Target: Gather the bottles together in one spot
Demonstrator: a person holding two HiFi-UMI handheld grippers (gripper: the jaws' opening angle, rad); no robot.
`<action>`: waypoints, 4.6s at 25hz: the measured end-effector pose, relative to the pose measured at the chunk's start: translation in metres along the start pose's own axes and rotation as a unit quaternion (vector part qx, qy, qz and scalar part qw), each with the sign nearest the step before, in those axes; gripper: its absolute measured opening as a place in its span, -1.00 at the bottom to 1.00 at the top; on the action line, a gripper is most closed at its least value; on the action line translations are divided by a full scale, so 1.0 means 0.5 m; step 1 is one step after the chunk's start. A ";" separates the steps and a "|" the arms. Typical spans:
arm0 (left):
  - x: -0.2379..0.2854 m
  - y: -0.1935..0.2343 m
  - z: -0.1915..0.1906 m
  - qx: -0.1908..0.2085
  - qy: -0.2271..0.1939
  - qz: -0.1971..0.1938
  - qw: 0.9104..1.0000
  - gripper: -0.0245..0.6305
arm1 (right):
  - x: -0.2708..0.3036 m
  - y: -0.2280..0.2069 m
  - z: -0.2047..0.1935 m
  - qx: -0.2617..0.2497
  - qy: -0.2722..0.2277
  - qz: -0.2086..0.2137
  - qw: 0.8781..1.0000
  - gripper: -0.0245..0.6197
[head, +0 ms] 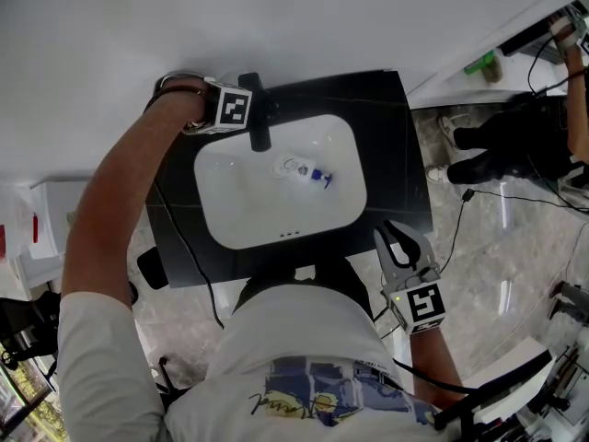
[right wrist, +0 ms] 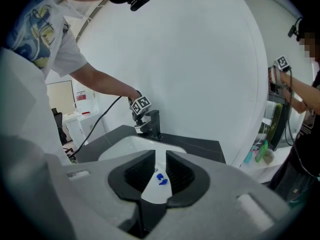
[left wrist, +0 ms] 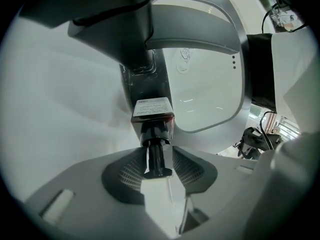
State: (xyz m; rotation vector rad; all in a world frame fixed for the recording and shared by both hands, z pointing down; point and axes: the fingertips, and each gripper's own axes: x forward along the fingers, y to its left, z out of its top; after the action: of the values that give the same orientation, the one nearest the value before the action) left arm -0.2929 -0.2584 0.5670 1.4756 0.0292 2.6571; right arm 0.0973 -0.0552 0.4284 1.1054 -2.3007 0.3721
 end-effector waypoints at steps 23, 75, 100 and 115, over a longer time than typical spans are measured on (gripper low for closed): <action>-0.103 -0.010 -0.015 -0.074 -0.175 0.073 0.979 -0.15 | 0.005 0.041 0.018 -0.006 -0.049 0.013 0.999 -0.72; -0.138 -0.333 0.577 -0.011 -0.488 0.025 0.873 -0.41 | -0.036 -0.045 -0.036 0.025 -0.034 -0.021 0.999 -0.72; 0.023 -0.279 0.756 0.094 -0.366 0.089 0.922 -0.55 | -0.062 -0.167 -0.131 0.057 0.039 -0.032 0.997 -0.72; -0.074 -0.271 0.716 0.002 -0.463 0.102 0.880 -0.63 | -0.042 -0.160 -0.102 0.041 0.033 -0.014 0.999 -0.72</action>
State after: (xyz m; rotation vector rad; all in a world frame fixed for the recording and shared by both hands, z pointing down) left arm 0.0406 -0.1388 0.7165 2.6850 -0.2026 1.7709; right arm 0.1891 -0.0680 0.4580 1.1472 -2.2263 0.4882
